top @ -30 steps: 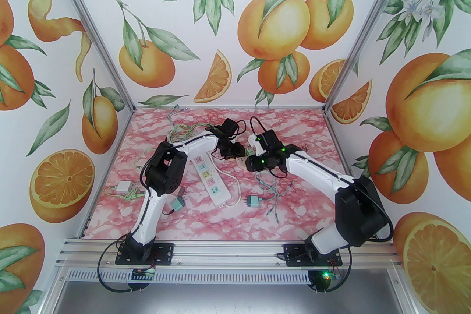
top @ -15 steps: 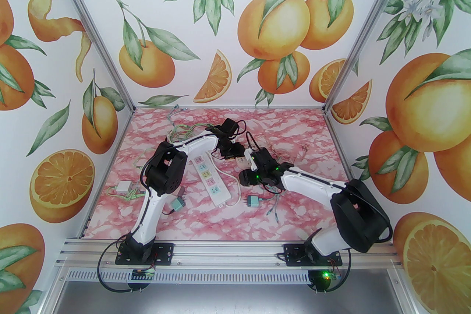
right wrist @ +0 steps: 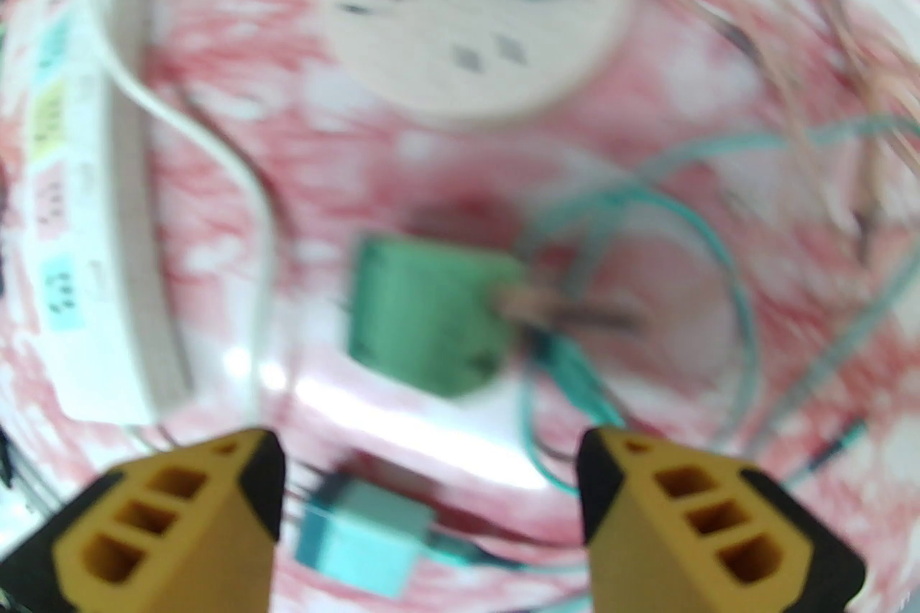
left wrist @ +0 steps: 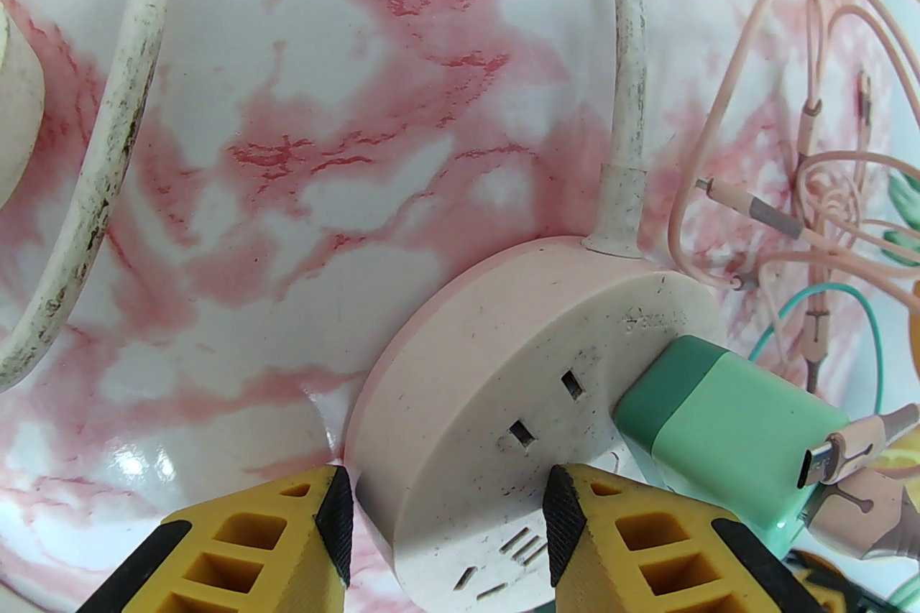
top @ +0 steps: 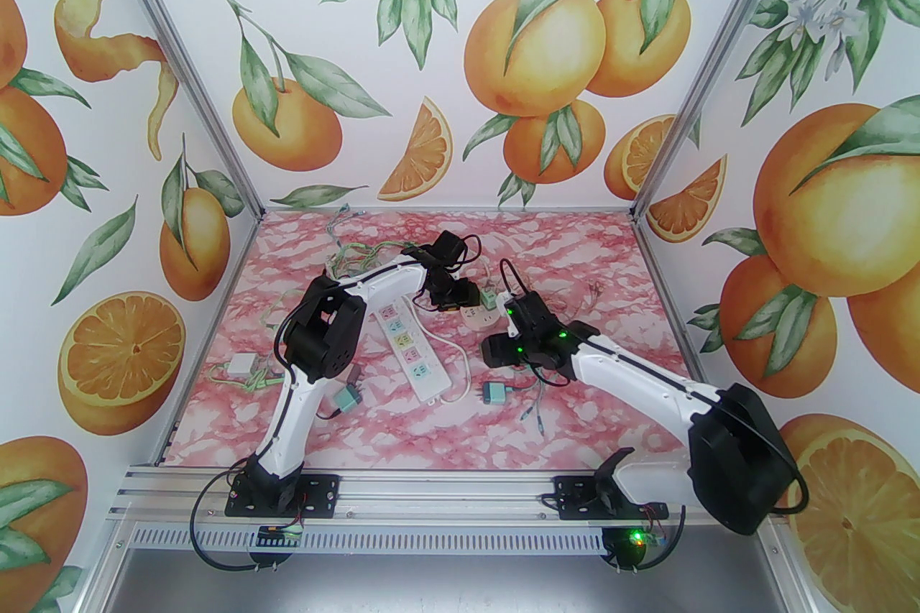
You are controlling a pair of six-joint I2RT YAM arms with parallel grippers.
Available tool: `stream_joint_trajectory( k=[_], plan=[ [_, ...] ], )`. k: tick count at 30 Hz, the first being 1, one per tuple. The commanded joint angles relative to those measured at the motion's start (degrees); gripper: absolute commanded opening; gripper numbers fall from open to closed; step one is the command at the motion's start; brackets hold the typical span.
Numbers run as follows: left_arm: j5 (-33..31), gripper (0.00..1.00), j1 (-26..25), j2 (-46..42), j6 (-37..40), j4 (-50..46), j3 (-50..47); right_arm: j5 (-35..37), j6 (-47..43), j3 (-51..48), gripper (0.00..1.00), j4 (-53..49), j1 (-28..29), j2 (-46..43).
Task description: Pull the plug off the socket
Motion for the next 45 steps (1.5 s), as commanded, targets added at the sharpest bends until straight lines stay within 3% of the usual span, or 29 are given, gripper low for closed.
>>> stream_joint_trajectory(
  k=[1, 6, 13, 22, 35, 39, 45],
  plan=[
    [-2.6, 0.5, -0.6, 4.2, 1.9, -8.1, -1.6, 4.1, 0.6, 3.0, 0.68, -7.2, -1.3, -3.1],
    [-2.3, 0.5, -0.6, 4.0, 1.9, -7.6, -1.6, 3.4, -1.0, 8.1, 0.62, -7.0, -2.4, -2.8],
    [-1.3, 0.49, -0.5, 2.0, 1.4, -5.0, -2.4, -2.9, -4.1, 18.5, 0.45, -2.8, -3.7, 9.0],
    [-1.3, 0.47, -0.2, 1.6, 1.4, -5.4, -2.4, -1.6, -7.5, 27.8, 0.43, -2.1, -6.2, 23.1],
    [0.1, 0.41, 0.1, 1.4, 1.5, -4.2, -2.9, -2.0, -9.7, 33.0, 0.45, -1.3, -6.8, 32.5],
    [0.6, 0.38, 0.1, 1.0, 1.4, -3.8, -3.3, -1.7, -9.9, 33.1, 0.42, -0.5, -6.7, 33.8],
    [2.3, 0.39, 0.2, -0.8, 1.2, -1.8, -5.6, -1.6, -10.6, 32.6, 0.29, 0.8, -6.6, 34.8]
  ],
)
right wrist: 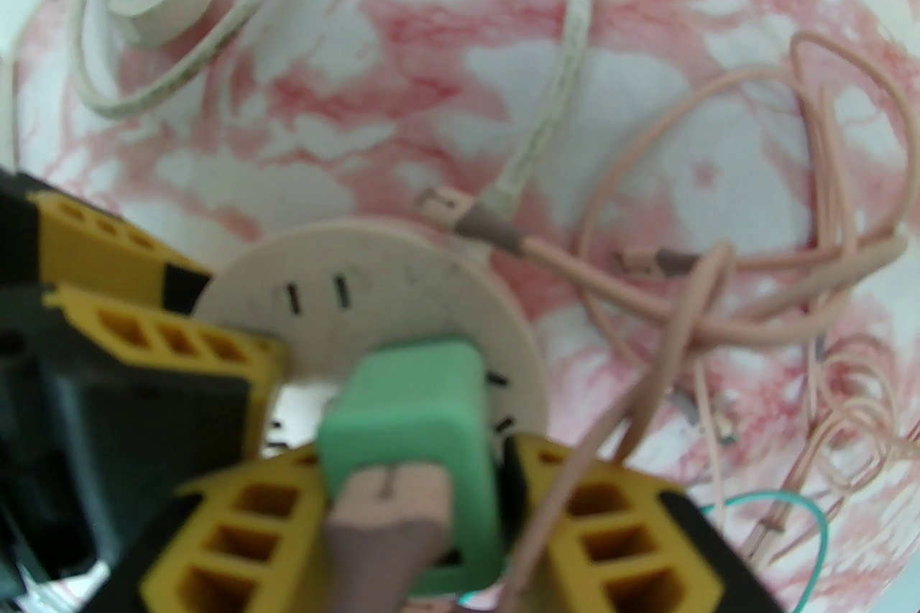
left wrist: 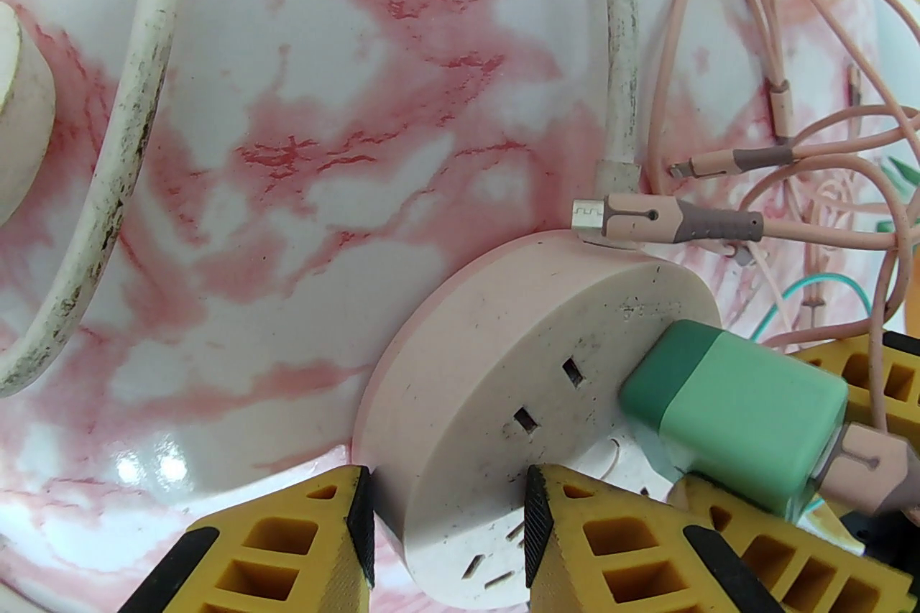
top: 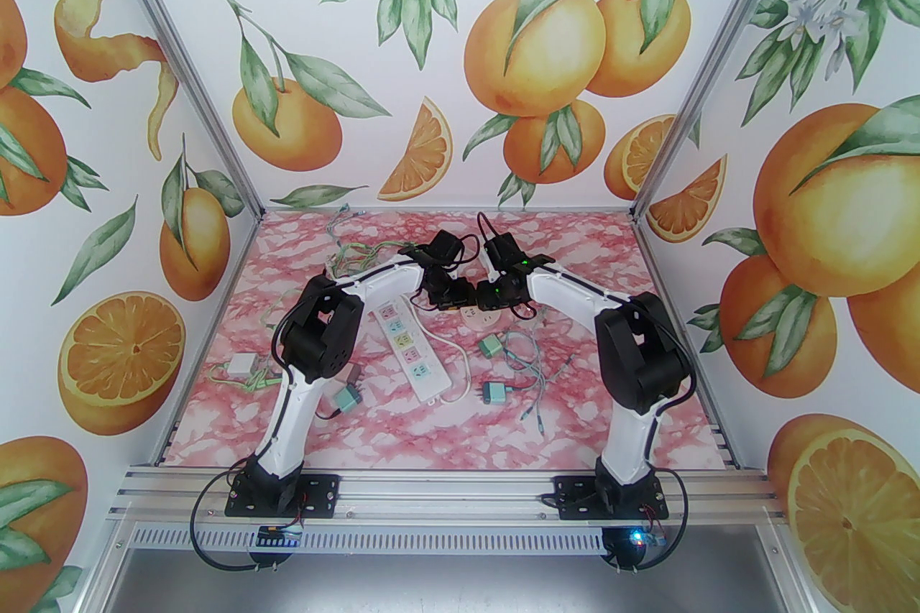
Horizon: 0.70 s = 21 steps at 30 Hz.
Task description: Pull the plug off the socket
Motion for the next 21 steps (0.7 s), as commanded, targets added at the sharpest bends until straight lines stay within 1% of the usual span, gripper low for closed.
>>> stream_joint_trajectory(
  k=[1, 5, 7, 13, 17, 21],
  plan=[
    [0.9, 0.39, -0.5, 0.1, 0.1, -3.2, -4.1, -0.4, -0.3, 0.8, 0.28, 2.4, 0.0, 2.2],
    [2.7, 0.4, -0.5, -0.7, -0.9, -0.2, -6.8, 0.0, -0.3, -0.2, 0.24, 2.9, 0.4, 1.9],
    [2.6, 0.39, -0.5, 0.1, -1.3, -0.4, -7.1, 0.5, -0.3, -0.3, 0.21, 2.9, 1.0, 1.3],
    [2.1, 0.35, -0.7, 2.6, -2.7, -1.5, -7.7, 3.1, -0.8, -0.2, 0.21, 2.6, 3.5, -0.1],
    [-0.5, 0.35, -1.1, 4.4, -1.7, -5.6, -6.3, 0.3, 1.6, 0.0, 0.2, 3.4, 3.3, -0.9],
    [-3.3, 0.35, -1.9, 6.0, 0.1, -9.0, -4.9, -5.9, 5.5, -1.1, 0.19, 6.4, 0.5, -2.3]
  ],
)
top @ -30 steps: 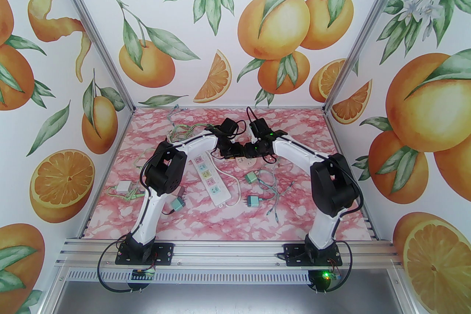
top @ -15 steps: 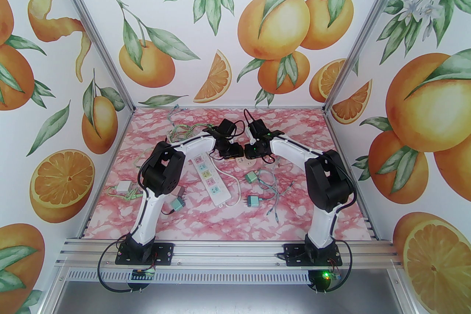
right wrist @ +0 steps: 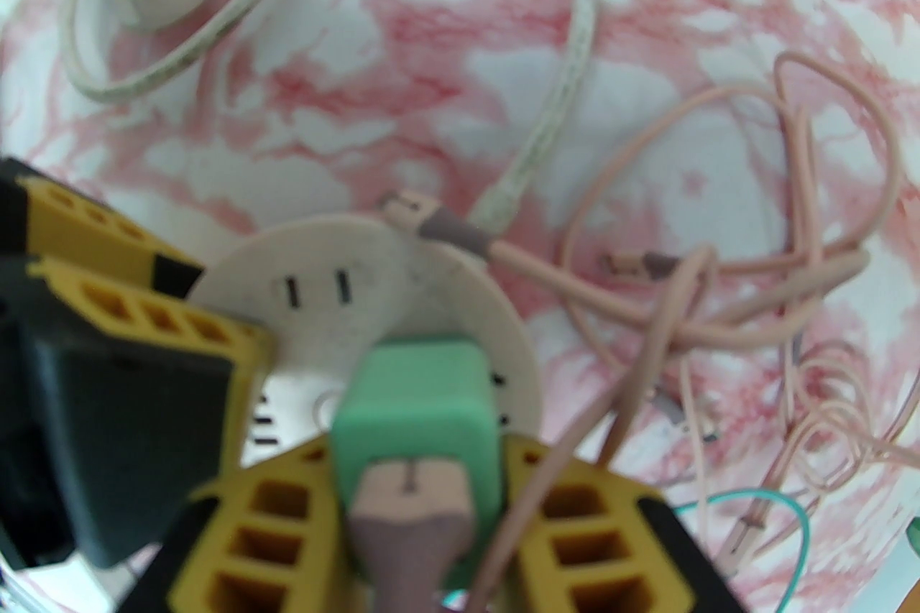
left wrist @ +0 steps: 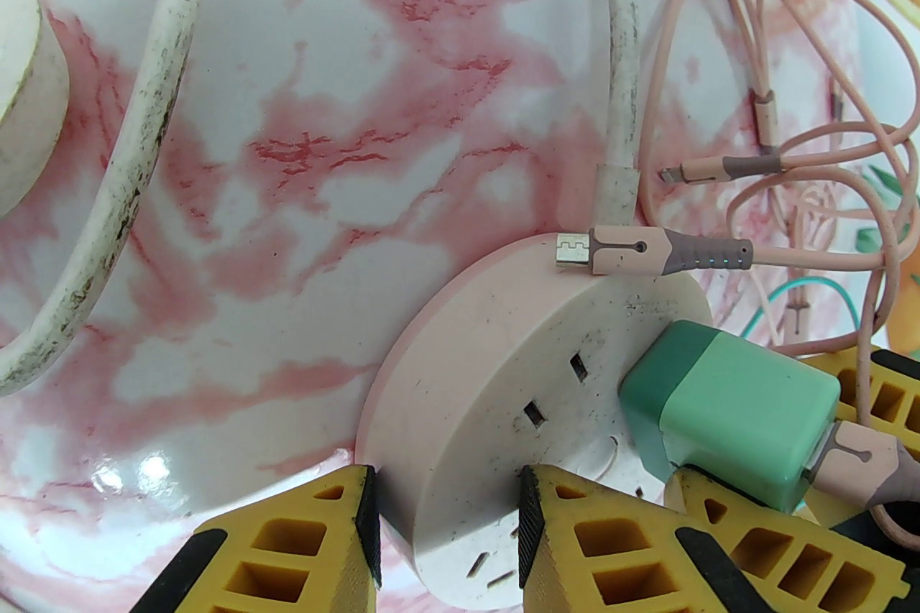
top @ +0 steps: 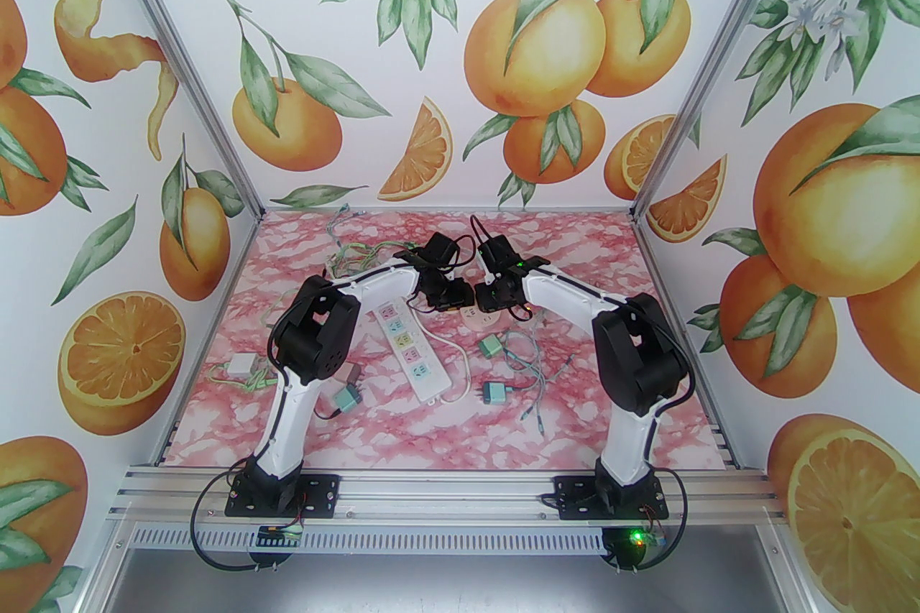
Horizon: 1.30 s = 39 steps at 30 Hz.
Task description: Pull the plug off the socket
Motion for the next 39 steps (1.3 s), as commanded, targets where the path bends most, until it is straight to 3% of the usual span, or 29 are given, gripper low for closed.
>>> stream_joint_trajectory(
  k=[1, 11, 23, 29, 39],
  plan=[
    [-4.6, 0.35, -2.6, 7.3, 1.5, -12.4, -1.9, -10.1, 5.9, -1.1, 0.19, 6.7, -1.7, -2.2],
    [-7.1, 0.35, -4.2, 9.7, 2.9, -15.5, -0.7, -15.9, 10.0, -2.8, 0.19, 9.8, -5.5, -4.1],
    [-7.4, 0.35, -4.9, 11.3, 3.2, -16.4, 0.4, 2.6, -0.4, 4.0, 0.2, -2.9, 5.5, 0.2],
    [-7.5, 0.35, -5.0, 11.3, 3.3, -16.2, 0.2, 5.4, -1.3, 5.5, 0.18, -5.4, 6.2, 1.1],
    [-7.7, 0.35, -5.0, 11.2, 3.5, -15.9, -0.5, -13.1, 5.0, 5.7, 0.18, -3.3, -4.6, -0.7]
  ],
)
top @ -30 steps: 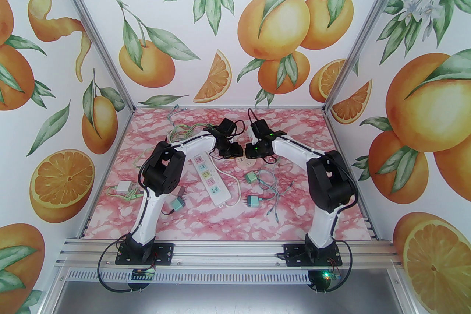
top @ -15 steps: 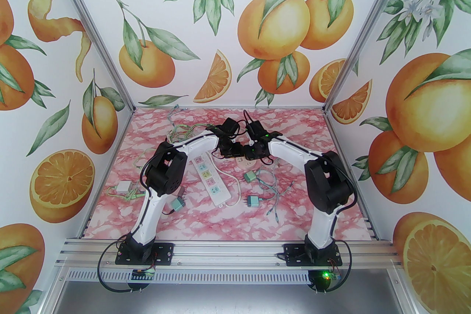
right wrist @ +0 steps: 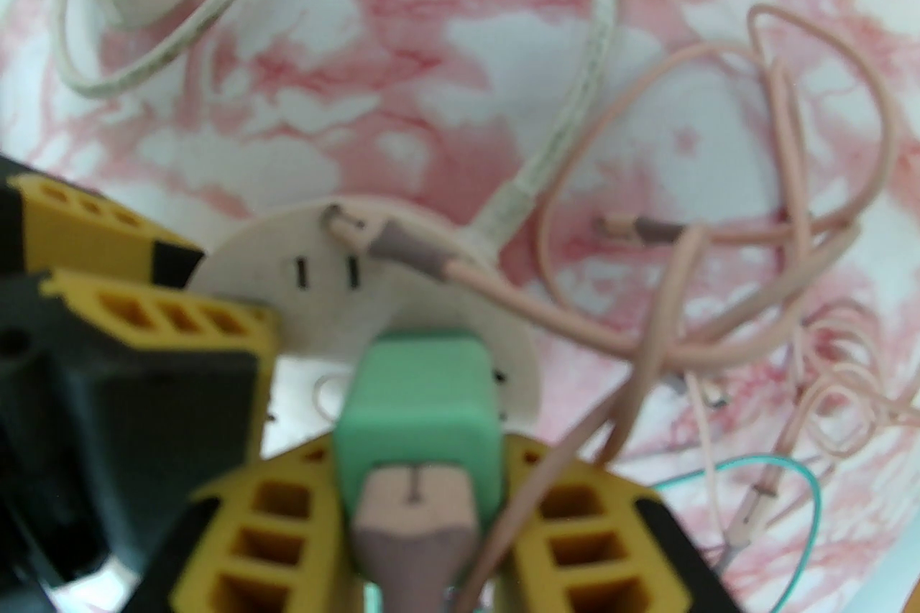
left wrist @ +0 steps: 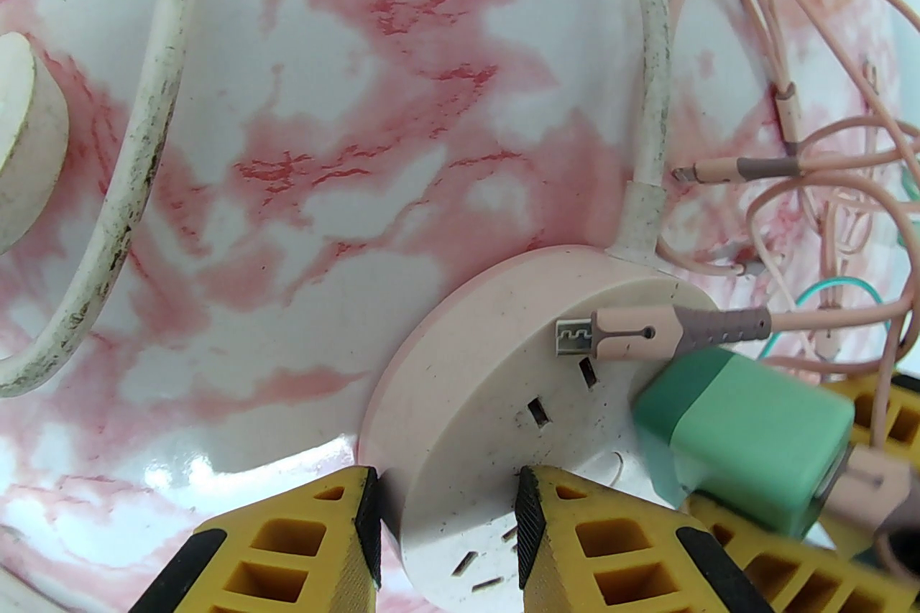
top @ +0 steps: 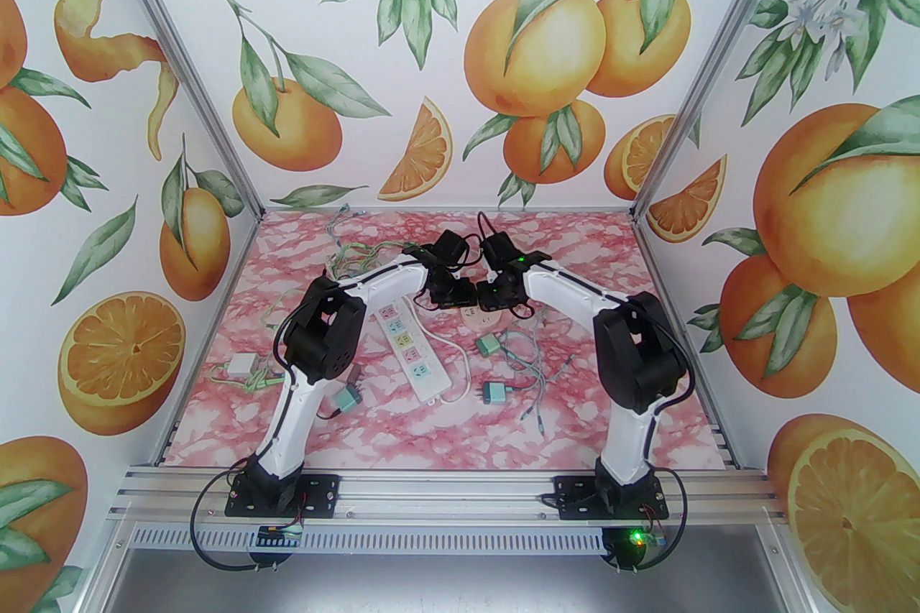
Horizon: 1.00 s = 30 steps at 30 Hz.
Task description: Pull the plug off the socket
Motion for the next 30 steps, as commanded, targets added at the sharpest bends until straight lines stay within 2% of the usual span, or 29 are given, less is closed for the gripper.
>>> stream_joint_trajectory(
  k=[1, 3, 6, 13, 19, 25, 30],
  plan=[
    [-2.6, 0.35, -3.2, 9.1, 0.9, -10.3, -5.7, -10.2, 3.3, 2.9, 0.18, 2.0, -2.8, -1.4],
    [-2.6, 0.35, -3.2, 9.1, 0.8, -10.0, -5.8, -13.0, 4.9, 2.7, 0.18, 2.8, -3.9, -1.4],
    [-2.6, 0.35, -3.2, 9.0, 0.8, -9.9, -5.8, -12.8, 5.7, 3.1, 0.18, 3.0, -3.8, -1.5],
    [-2.5, 0.35, -3.2, 9.4, 1.1, -10.1, -5.3, 2.3, -1.8, 9.1, 0.19, -5.7, 4.7, 1.9],
    [-2.4, 0.35, -3.2, 9.8, 2.0, -10.2, -5.1, 6.2, -1.9, 9.5, 0.19, -6.9, 8.3, 3.8],
    [-2.4, 0.35, -3.1, 10.0, 3.3, -10.4, -5.0, 4.6, -0.3, 7.3, 0.19, -4.5, 7.1, 1.4],
    [-3.4, 0.35, -3.2, 9.5, 2.4, -10.4, -5.6, -6.5, 2.7, 4.4, 0.19, -0.5, 1.1, -0.8]
  ],
)
